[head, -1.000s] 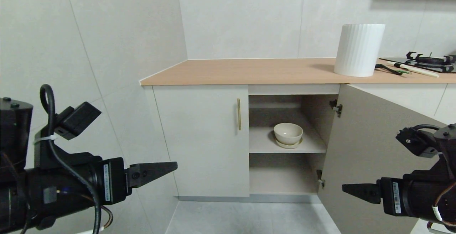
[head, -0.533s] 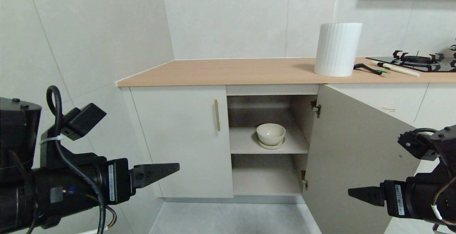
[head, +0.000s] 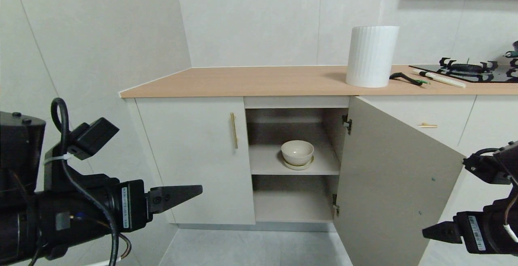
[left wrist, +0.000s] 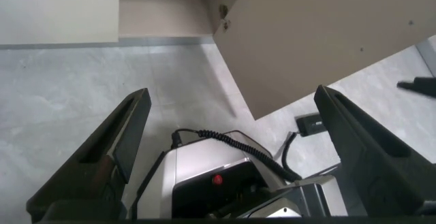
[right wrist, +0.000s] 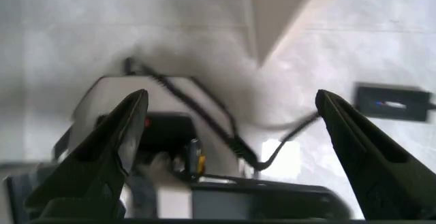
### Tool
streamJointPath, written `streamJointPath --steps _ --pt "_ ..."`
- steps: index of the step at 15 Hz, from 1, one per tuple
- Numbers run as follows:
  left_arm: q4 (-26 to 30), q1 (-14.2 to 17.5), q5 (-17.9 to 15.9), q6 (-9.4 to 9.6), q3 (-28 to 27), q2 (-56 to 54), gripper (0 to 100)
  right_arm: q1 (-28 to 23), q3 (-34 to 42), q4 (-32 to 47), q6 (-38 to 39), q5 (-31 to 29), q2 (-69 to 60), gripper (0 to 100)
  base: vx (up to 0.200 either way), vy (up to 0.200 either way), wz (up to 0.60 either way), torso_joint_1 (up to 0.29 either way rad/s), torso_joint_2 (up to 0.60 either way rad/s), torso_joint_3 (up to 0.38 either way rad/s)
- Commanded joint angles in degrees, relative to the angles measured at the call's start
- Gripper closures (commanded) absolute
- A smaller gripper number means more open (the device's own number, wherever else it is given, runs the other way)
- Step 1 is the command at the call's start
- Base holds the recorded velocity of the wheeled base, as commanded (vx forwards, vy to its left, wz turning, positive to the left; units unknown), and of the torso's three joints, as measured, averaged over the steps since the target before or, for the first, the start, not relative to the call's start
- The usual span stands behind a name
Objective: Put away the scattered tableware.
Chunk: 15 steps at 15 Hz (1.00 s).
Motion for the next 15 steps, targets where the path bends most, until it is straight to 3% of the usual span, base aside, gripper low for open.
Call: streamJointPath --steps 1,4,5,8,15 --pt "-0.01 -0.03 -0.03 0.0 0.0 0.04 0 -7.79 -0.6 0.45 -4.25 -2.41 0.75 0 0.0 0.0 0.0 0.0 0.0 0.0" --pt "-0.01 -0.03 -0.03 0.0 0.0 0.21 0 -17.54 -0.69 0.45 -11.81 -3.81 0.57 0 0.0 0.0 0.0 0.0 0.0 0.0" --pt "-0.01 -0.03 -0.03 0.0 0.0 0.21 0 -17.54 -0.69 0.45 -11.81 -3.81 0.57 0 0.0 0.0 0.0 0.0 0.0 0.0" --pt "-0.01 -0.03 -0.21 0.0 0.0 0.21 0 -24.13 -1.92 -0.17 -14.89 -4.52 0.92 0 0.0 0.0 0.0 0.0 0.0 0.0" --pt "-0.1 -0.03 -0.3 0.0 0.0 0.21 0 -27.47 -0.78 -15.11 -9.88 -4.25 9.45 0 0.0 0.0 0.0 0.0 0.0 0.0"
